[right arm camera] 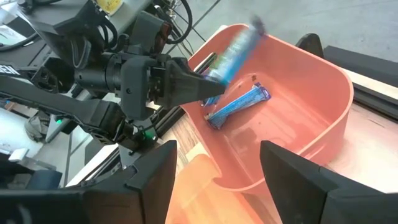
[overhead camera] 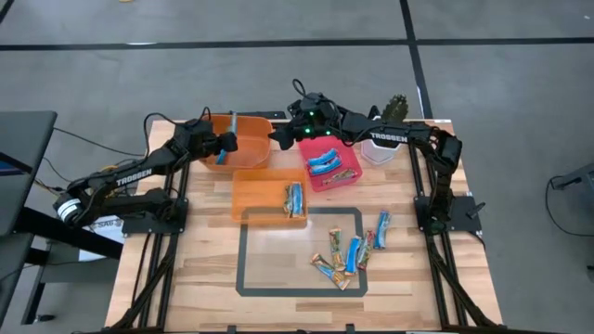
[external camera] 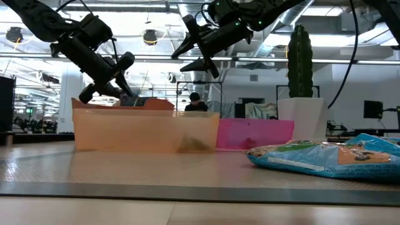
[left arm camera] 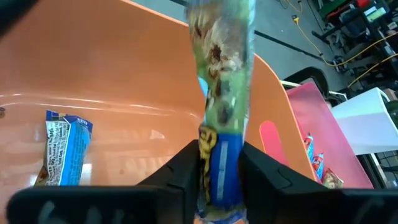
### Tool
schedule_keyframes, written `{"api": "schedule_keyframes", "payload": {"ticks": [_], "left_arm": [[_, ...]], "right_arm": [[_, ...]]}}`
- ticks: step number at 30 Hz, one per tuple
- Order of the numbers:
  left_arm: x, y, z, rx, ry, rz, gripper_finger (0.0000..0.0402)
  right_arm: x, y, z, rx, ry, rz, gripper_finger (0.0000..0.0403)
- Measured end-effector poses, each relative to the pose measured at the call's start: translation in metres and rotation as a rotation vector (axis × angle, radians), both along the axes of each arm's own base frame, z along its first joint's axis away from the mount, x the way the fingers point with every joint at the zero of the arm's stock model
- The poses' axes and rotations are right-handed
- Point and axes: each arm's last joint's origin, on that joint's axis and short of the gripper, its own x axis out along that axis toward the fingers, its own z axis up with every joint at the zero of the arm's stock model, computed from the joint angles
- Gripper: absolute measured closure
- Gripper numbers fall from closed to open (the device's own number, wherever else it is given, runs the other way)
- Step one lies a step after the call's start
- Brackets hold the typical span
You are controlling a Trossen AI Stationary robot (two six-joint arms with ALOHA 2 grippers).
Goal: Pick and place Granola Bars by type
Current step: Put the blue granola bar into the top orange bin
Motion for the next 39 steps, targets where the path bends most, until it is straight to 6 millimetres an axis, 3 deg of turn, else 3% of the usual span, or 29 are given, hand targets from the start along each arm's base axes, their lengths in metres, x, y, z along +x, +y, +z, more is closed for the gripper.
{"api": "schedule_keyframes", "payload": {"ticks": [8, 24, 32, 39], "left_arm": [[0.0, 0.0, 0.0, 0.006, 0.002, 0.011, 0.0264], [0.005, 0.004, 0.015, 0.114, -0.133, -0.028, 0.0264], [0.015, 0.001, 0.036, 0.244, -0.313, -0.18, 0.0264], [0.036, -0.016, 0.063, 0.322, -0.404, -0.323, 0.0264]], "right_arm": [[0.0, 0.0, 0.0, 0.0, 0.0, 0.0, 0.0181], [0.0, 0.0, 0.0, -0.014, 0.002, 0.007, 0.0184], [0.0, 0.0, 0.0, -0.012, 0.002, 0.012, 0.0186], [-0.001, 0.001, -0.003, 0.012, 0.033, 0.032, 0.0186]]}}
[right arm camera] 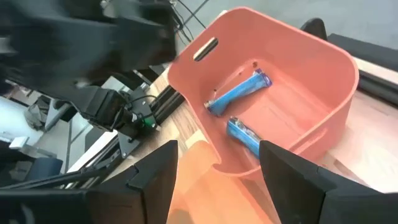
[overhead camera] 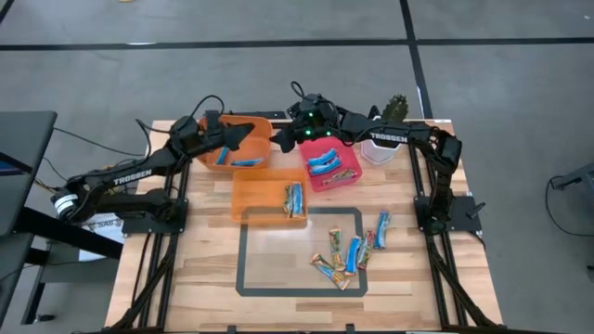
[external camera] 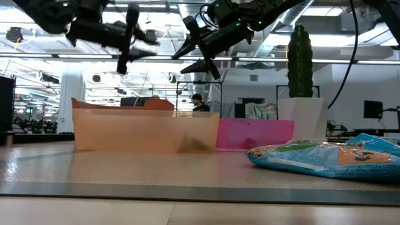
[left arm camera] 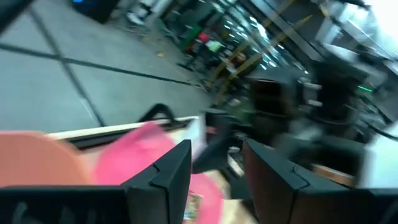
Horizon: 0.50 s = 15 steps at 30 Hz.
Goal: Pick and place Granola Bars by type
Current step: Put the blue granola bar into the top orange bin
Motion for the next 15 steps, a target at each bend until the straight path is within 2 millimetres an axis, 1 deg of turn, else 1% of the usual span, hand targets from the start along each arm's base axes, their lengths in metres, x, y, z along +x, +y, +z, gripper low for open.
{"api": "schedule_keyframes", "payload": {"ticks": [3, 5, 11, 13, 15], "left_arm": [[0.011, -0.012, 0.017, 0.082, -0.009, -0.058, 0.0264], [0.018, -0.019, 0.029, 0.134, -0.021, -0.066, 0.0264], [0.032, -0.044, 0.059, 0.306, -0.052, -0.157, 0.0264], [0.035, -0.052, 0.065, 0.35, -0.056, -0.18, 0.0264], [0.037, -0.059, 0.067, 0.36, -0.058, -0.186, 0.0264]], "right_arm": [[-0.001, 0.0, -0.002, 0.009, 0.021, 0.001, 0.0184], [-0.002, 0.001, -0.003, 0.017, 0.034, 0.006, 0.0184], [-0.003, 0.005, -0.006, 0.007, 0.076, 0.048, 0.0184], [-0.007, 0.009, -0.004, -0.008, 0.104, 0.069, 0.0184], [-0.009, 0.015, 0.001, -0.037, 0.117, 0.095, 0.0184]]}}
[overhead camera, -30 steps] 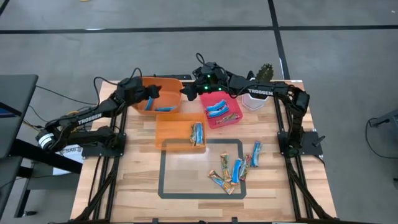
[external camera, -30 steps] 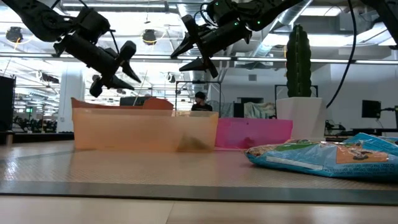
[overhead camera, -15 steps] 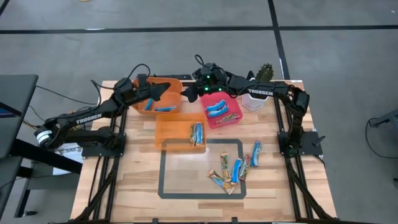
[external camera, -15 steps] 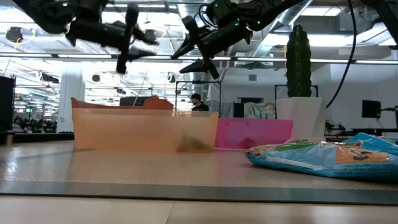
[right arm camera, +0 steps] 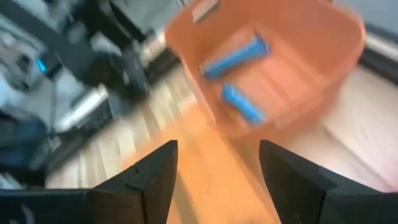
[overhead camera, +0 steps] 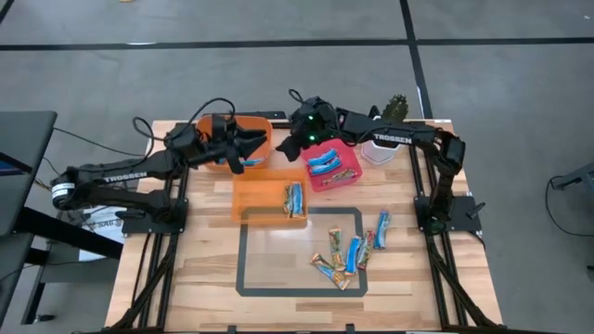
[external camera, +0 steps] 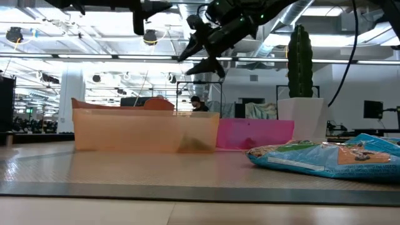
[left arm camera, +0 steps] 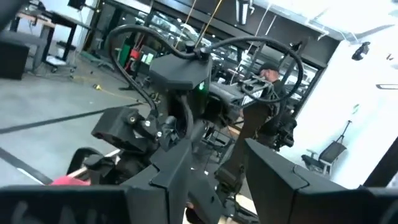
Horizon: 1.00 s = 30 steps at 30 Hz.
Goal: Pick and place Granola Bars by type
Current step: Put the blue granola bar into the top orange bin
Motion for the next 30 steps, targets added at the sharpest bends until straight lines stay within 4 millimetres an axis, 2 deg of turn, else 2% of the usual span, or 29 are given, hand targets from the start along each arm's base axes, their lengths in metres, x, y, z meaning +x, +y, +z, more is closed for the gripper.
{"api": "schedule_keyframes", "payload": {"ticks": [7, 12, 14, 18, 26, 30], "left_arm": [[0.003, -0.019, -0.002, -0.06, 0.02, -0.067, 0.0264], [-0.002, -0.024, 0.001, -0.09, 0.011, -0.107, 0.0264], [-0.005, -0.025, 0.002, -0.099, 0.022, -0.122, 0.0264], [-0.012, -0.029, 0.003, -0.106, 0.045, -0.185, 0.0264], [-0.02, -0.038, 0.008, -0.078, 0.05, -0.411, 0.0264], [-0.022, -0.041, 0.008, -0.069, 0.062, -0.523, 0.0264]], "right_arm": [[-0.022, 0.033, 0.018, -0.095, 0.158, 0.071, 0.0184], [-0.041, 0.068, 0.027, -0.068, 0.299, 0.134, 0.0186], [-0.05, 0.083, 0.025, -0.042, 0.401, 0.127, 0.0187], [-0.066, 0.111, 0.016, 0.002, 0.6, 0.047, 0.0188], [-0.091, 0.168, -0.002, 0.223, 0.746, -0.176, 0.0189], [-0.106, 0.195, -0.009, 0.274, 0.868, -0.304, 0.0189]]}}
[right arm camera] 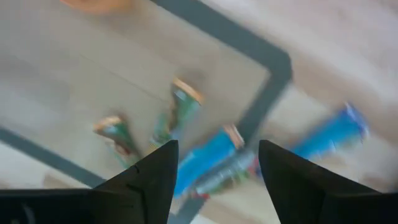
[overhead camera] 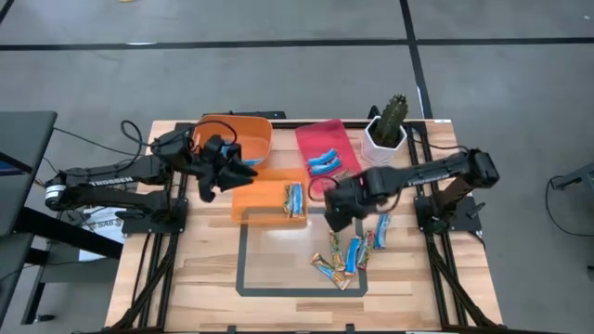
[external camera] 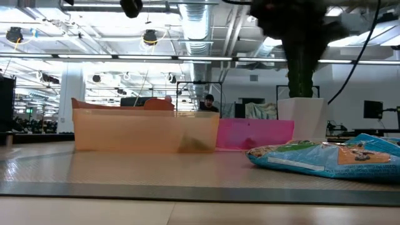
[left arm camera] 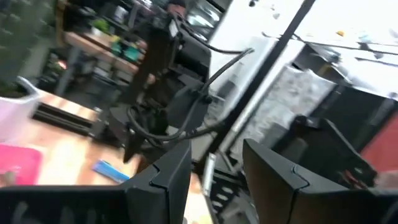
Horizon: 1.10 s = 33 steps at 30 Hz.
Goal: Pick and place Granola Bars by type
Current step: Put the blue granola bar into the top orange bin
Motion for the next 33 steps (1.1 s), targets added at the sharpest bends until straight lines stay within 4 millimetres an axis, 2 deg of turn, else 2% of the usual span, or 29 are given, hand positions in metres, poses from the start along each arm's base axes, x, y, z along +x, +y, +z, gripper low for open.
{"api": "schedule_keyframes", "payload": {"ticks": [7, 14, 22, 33], "left_arm": [[0.0, -0.002, -0.002, -0.011, 0.031, -0.084, 0.0264], [0.0, -0.002, -0.005, -0.021, 0.063, -0.083, 0.0264], [0.0, -0.002, -0.006, -0.037, 0.07, -0.084, 0.0264], [0.0, -0.002, -0.006, -0.047, 0.074, -0.084, 0.0264]], "right_arm": [[-0.025, 0.034, -0.018, -0.041, 0.186, -0.198, 0.0189], [-0.046, 0.05, -0.049, -0.105, 0.288, -0.36, 0.0189], [-0.062, 0.044, -0.09, -0.144, 0.339, -0.505, 0.0189], [-0.074, 0.024, -0.122, -0.163, 0.363, -0.618, 0.0189]]}}
